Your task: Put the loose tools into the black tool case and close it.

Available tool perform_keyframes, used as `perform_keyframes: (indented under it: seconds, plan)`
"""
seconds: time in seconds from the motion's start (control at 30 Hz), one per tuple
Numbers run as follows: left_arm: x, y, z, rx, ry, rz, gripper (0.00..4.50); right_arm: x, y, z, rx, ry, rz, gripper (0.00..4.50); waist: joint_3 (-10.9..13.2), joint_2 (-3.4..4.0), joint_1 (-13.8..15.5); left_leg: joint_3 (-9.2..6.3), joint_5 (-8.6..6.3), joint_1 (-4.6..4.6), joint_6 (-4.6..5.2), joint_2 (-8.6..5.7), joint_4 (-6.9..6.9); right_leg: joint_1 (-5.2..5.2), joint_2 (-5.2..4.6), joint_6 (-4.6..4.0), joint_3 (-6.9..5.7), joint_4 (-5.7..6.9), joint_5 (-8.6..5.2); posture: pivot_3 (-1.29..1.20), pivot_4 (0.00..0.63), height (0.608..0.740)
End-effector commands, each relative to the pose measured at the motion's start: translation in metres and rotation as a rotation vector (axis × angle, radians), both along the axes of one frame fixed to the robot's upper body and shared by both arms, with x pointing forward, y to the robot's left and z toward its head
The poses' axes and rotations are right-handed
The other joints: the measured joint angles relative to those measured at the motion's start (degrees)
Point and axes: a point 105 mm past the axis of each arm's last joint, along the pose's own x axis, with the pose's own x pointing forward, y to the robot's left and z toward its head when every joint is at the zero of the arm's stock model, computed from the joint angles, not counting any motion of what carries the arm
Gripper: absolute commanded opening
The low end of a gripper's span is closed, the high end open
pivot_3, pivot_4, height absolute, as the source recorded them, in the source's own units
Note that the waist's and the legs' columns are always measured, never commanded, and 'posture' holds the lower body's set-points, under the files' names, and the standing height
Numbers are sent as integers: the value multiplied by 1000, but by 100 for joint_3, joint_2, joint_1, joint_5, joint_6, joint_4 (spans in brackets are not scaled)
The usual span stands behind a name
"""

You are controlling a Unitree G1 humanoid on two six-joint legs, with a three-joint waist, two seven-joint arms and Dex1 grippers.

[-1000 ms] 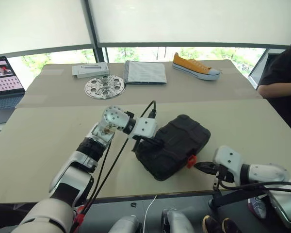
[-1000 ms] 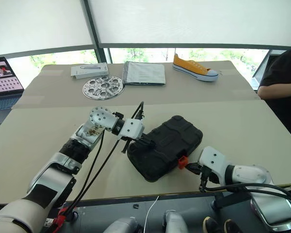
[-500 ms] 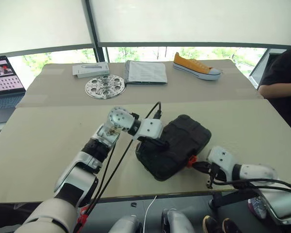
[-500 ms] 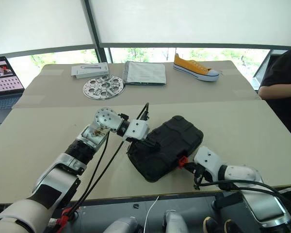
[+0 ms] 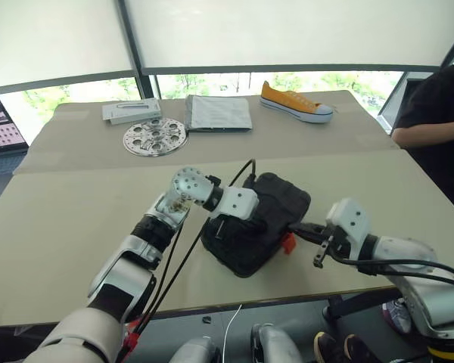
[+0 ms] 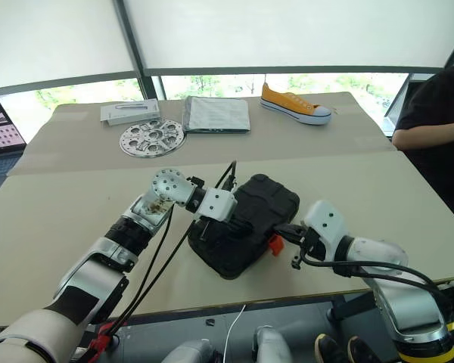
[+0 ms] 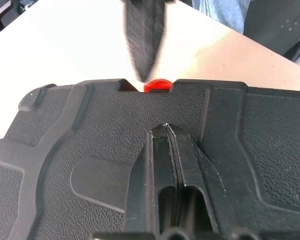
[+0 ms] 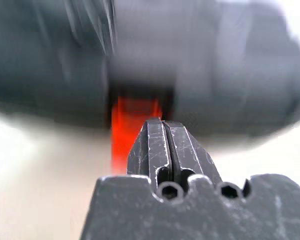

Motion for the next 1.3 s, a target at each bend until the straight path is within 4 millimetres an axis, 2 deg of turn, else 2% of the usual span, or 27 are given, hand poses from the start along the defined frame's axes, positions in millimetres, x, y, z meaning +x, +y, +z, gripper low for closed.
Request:
perform_keyframes:
  seconds: [0.03, 0.2, 0.3, 0.43, 0.57, 0.73, 0.83, 0.97, 1.3]
  plan:
    - [0, 12, -33, 120, 46, 28, 36, -4, -5, -10, -44, 29, 0, 0, -4, 3, 46, 0, 0, 1, 1, -1, -8, 2, -1, 1, 0, -11, 0, 0, 150, 740]
    - [3, 19, -31, 113, 52, 55, 36, -16, -25, -5, -66, 66, -22, 0, -9, 11, 67, 4, 0, 1, 1, -6, -8, 0, -5, 2, 1, -13, 0, 0, 150, 740]
    - [5, 21, -30, 116, 51, 63, 36, -26, -32, -16, -103, 114, -19, 0, -15, 13, 87, 4, 0, 3, 1, -2, -11, 0, -3, 2, 1, -13, 0, 0, 150, 740]
    - [6, 21, -30, 114, 48, 69, 36, -29, -31, -36, -129, 156, -28, 0, -26, 12, 66, 6, 1, 8, -1, 3, -19, 1, 2, 4, 4, -15, -2, 0, 150, 740]
    - [6, 19, -28, 109, 43, 64, 36, -22, -26, -53, -142, 160, -41, 0, -27, 11, 67, 7, 1, 8, -1, 2, -19, 2, 1, 6, 5, -15, -3, 0, 150, 740]
    - [6, 14, -24, 102, 31, 49, 36, -2, -22, -76, -168, 162, -84, 0, -28, 11, 70, 7, 1, 8, -1, 0, -18, 1, 1, 5, 5, -15, -2, 0, 150, 740]
    - [6, 13, -23, 100, 29, 48, 36, 10, -15, -72, -141, 104, -98, 0, -42, -12, 55, 7, 1, 11, -1, 1, -18, 3, 1, 4, 5, -15, -2, 0, 150, 740]
    - [6, 12, -24, 101, 27, 43, 36, 20, -6, -55, -84, -1, -104, 0, -46, -17, 42, 7, 2, 11, -2, 0, -18, 2, 2, 4, 6, -14, -2, 0, 150, 740]
    - [5, 14, -33, 134, -2, 28, 36, 3, 9, -9, 69, -84, -29, 0, -46, -16, -42, 8, 2, 7, -3, 0, -26, -9, 4, 1, 8, -13, 0, 0, 150, 740]
